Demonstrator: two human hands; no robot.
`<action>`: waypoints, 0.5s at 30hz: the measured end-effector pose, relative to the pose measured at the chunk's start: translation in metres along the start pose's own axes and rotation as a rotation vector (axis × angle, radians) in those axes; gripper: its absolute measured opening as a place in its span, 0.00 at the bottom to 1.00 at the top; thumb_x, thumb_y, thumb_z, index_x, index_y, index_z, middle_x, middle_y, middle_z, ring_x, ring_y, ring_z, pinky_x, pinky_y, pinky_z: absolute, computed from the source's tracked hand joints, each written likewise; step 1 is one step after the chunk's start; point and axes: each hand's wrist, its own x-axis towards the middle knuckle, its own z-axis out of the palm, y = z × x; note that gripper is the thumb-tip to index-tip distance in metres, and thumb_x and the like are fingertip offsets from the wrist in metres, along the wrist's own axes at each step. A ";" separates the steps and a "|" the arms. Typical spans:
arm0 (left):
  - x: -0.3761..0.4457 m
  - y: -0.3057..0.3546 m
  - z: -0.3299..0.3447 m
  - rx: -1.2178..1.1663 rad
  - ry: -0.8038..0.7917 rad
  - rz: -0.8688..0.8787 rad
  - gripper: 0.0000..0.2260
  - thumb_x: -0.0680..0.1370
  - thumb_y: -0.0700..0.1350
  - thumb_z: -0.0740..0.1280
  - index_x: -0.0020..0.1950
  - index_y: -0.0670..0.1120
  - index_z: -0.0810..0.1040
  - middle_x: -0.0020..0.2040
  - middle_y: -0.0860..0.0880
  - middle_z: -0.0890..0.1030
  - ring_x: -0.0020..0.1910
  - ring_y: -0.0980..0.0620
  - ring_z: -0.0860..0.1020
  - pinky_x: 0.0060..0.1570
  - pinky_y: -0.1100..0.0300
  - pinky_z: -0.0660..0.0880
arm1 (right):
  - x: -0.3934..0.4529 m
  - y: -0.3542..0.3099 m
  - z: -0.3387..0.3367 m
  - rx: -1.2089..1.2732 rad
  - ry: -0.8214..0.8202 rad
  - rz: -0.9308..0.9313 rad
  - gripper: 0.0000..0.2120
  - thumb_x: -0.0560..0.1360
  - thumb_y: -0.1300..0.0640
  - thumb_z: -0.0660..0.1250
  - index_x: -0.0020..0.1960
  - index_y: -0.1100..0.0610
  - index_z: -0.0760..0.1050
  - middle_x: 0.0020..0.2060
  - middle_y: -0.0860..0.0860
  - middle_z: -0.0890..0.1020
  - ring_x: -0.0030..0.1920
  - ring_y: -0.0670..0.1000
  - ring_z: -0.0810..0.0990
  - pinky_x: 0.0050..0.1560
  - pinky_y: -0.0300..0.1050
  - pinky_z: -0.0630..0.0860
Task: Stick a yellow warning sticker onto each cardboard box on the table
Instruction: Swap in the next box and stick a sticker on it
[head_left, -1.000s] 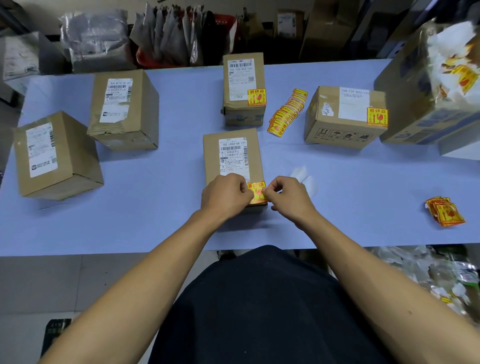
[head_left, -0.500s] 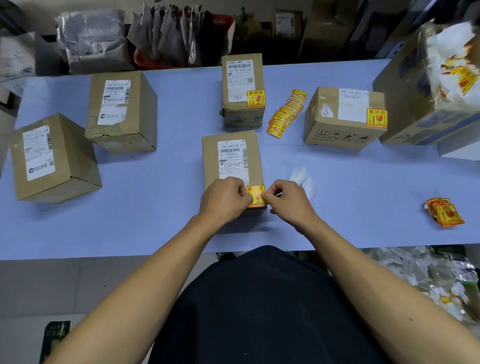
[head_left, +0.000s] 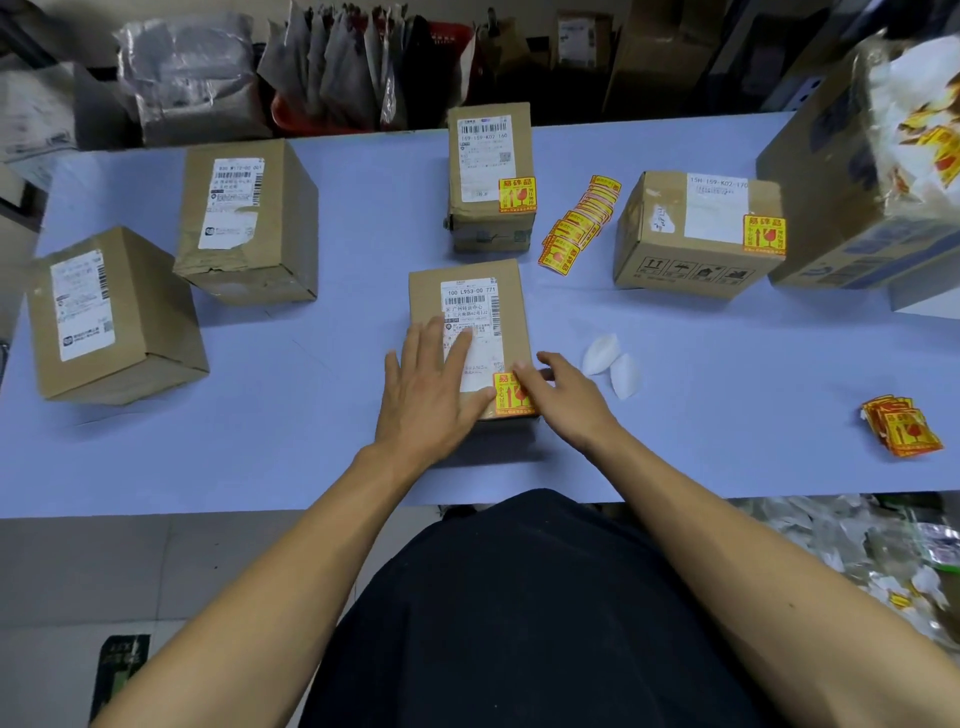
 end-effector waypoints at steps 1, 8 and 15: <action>-0.002 -0.001 0.005 -0.038 -0.048 -0.028 0.34 0.81 0.63 0.56 0.81 0.50 0.50 0.82 0.45 0.45 0.80 0.43 0.41 0.75 0.38 0.48 | 0.001 -0.003 0.006 0.006 -0.015 -0.017 0.28 0.81 0.38 0.58 0.75 0.53 0.66 0.66 0.51 0.78 0.66 0.53 0.76 0.61 0.45 0.70; -0.004 -0.006 0.014 -0.084 -0.047 -0.037 0.34 0.81 0.65 0.51 0.81 0.53 0.43 0.81 0.48 0.36 0.79 0.47 0.34 0.76 0.39 0.44 | -0.007 0.010 0.010 0.081 -0.126 -0.044 0.27 0.80 0.44 0.64 0.75 0.43 0.58 0.53 0.32 0.76 0.50 0.31 0.78 0.48 0.24 0.68; 0.000 -0.008 0.014 -0.216 -0.039 -0.027 0.34 0.81 0.61 0.58 0.81 0.52 0.48 0.82 0.48 0.40 0.80 0.47 0.35 0.76 0.41 0.44 | 0.001 0.016 0.004 0.164 -0.244 -0.056 0.33 0.79 0.42 0.66 0.78 0.43 0.55 0.69 0.34 0.72 0.62 0.32 0.73 0.65 0.33 0.69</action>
